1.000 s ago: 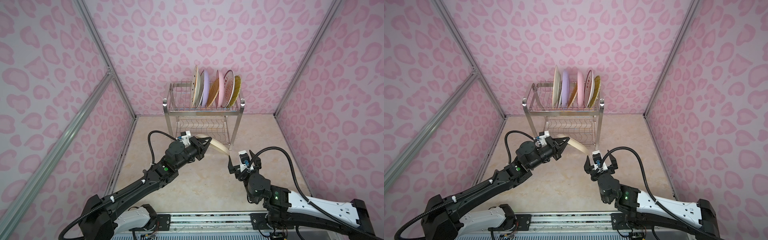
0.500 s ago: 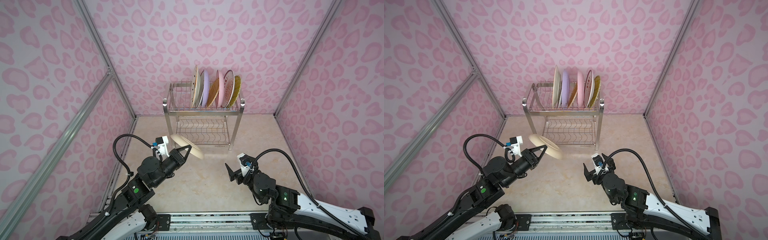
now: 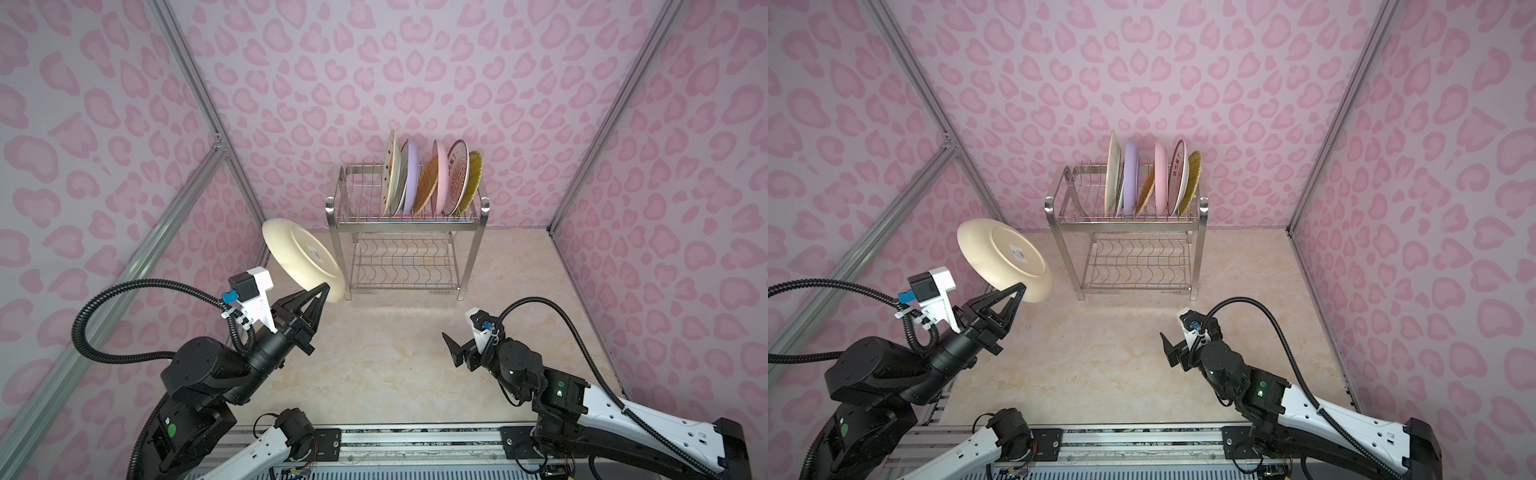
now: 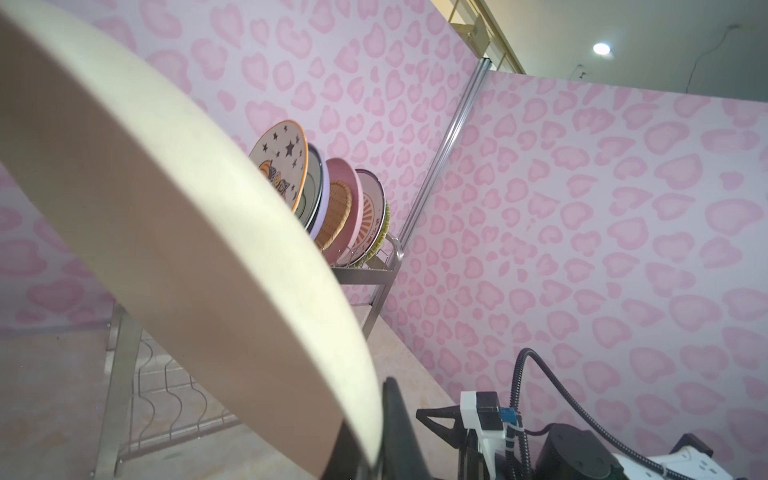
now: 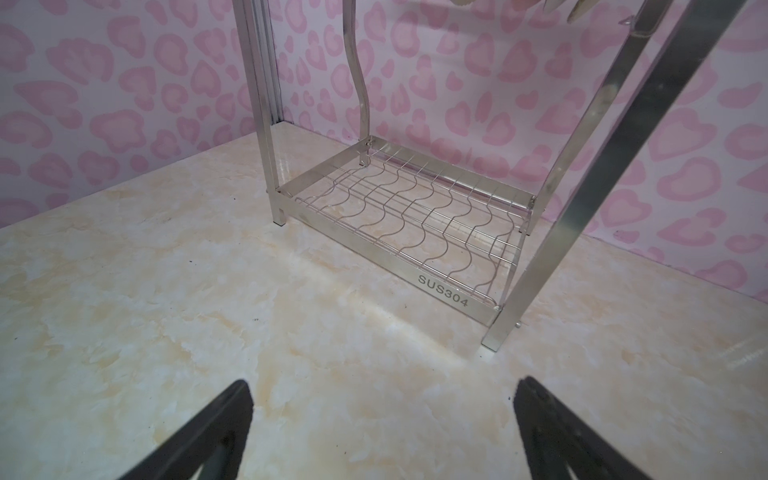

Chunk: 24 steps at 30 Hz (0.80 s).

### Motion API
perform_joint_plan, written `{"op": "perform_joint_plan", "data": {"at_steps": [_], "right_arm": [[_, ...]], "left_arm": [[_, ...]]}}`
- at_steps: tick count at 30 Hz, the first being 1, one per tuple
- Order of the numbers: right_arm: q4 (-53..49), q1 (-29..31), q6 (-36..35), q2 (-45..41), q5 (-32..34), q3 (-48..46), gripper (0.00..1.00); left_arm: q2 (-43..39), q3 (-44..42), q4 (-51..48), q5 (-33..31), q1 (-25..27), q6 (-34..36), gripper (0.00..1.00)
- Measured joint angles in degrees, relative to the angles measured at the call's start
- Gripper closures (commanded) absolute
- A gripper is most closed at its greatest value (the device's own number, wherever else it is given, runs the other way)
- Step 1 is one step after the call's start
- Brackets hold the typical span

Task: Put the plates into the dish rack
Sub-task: 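Raise the cream plate up to the rack's top tier with the left gripper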

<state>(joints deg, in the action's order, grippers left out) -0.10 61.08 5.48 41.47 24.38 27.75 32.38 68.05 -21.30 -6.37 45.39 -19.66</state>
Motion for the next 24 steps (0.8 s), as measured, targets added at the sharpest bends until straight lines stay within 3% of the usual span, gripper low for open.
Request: {"op": "perform_joint_plan", "data": {"at_steps": [7,11,18,24], "right_arm": [[0.1,0.0,1.0,-1.0,-0.9,-0.5,0.02],[0.0,0.0,1.6,-1.9,-1.5,-1.1,0.02],[-0.3,0.0,2.6,-3.3,-1.9,-2.2,0.02],[-0.8,-0.1,3.9,-4.9,-2.2,-3.5,0.02]], "left_arm": [[11.9,13.0,0.1,5.1,-0.1,16.1,0.96],[18.7,20.2,-0.1,9.1,-2.9,21.9,0.96],[29.0,30.0,-1.3,23.3,-17.4,22.4,0.96],[36.7,35.1,0.0,39.2,-29.5,19.3,0.96]]}}
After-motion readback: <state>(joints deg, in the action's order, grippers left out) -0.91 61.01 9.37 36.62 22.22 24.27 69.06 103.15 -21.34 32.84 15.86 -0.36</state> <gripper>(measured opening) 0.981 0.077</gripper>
